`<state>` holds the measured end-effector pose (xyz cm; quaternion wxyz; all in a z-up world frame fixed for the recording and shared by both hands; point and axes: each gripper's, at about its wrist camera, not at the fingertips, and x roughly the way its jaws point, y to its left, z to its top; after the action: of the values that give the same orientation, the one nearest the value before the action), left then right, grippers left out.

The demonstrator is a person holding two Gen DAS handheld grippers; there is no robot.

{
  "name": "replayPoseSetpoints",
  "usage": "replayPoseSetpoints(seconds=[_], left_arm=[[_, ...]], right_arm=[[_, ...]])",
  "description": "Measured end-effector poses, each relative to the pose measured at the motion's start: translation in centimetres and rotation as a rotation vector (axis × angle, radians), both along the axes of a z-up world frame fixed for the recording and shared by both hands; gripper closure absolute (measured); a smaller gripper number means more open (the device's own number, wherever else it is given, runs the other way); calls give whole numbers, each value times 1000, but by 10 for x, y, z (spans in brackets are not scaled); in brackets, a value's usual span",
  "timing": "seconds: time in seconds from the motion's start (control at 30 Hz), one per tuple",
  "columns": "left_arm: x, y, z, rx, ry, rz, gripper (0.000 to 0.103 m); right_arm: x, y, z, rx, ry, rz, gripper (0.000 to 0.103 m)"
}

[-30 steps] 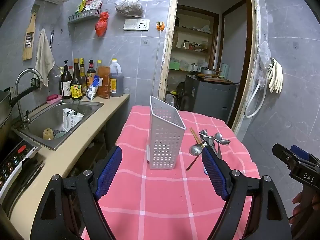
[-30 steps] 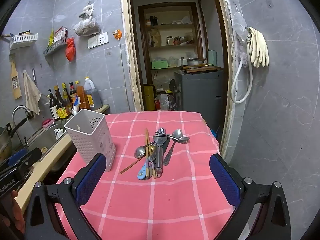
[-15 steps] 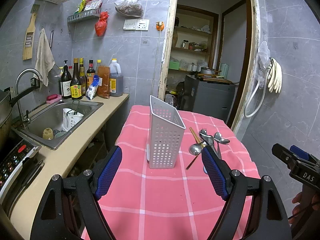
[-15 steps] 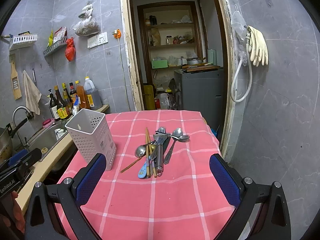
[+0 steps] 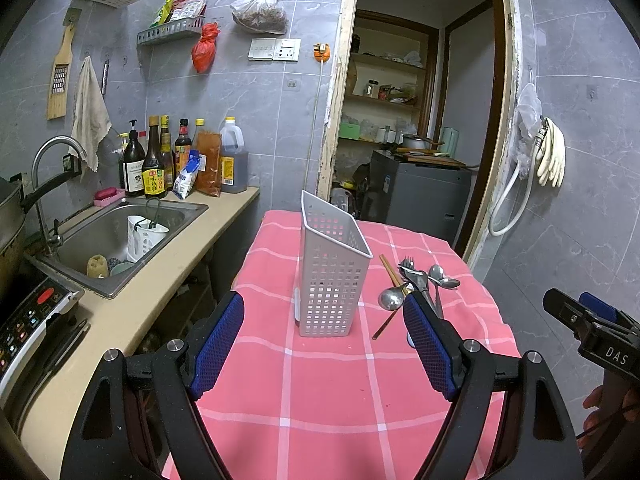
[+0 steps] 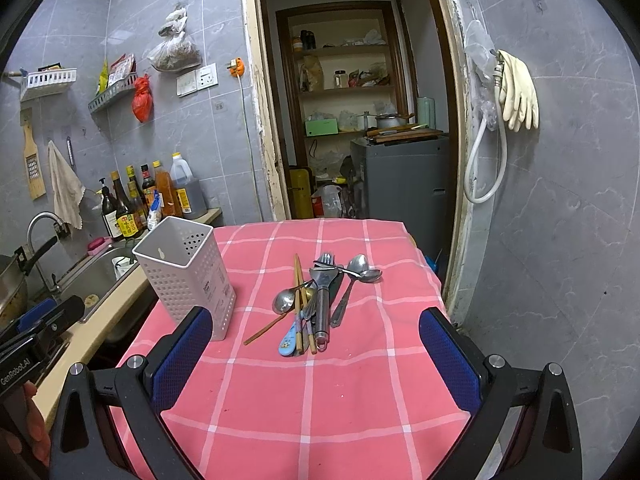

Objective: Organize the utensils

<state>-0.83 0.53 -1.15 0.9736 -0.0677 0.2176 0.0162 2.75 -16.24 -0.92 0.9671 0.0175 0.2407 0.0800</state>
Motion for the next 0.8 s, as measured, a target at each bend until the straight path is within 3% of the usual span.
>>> replayPoseSetpoints(seconds=[0.8], left_arm=[[-1, -1, 1, -4, 4, 1, 26]], right_arm=[[0, 1, -1, 6, 6, 1, 0]])
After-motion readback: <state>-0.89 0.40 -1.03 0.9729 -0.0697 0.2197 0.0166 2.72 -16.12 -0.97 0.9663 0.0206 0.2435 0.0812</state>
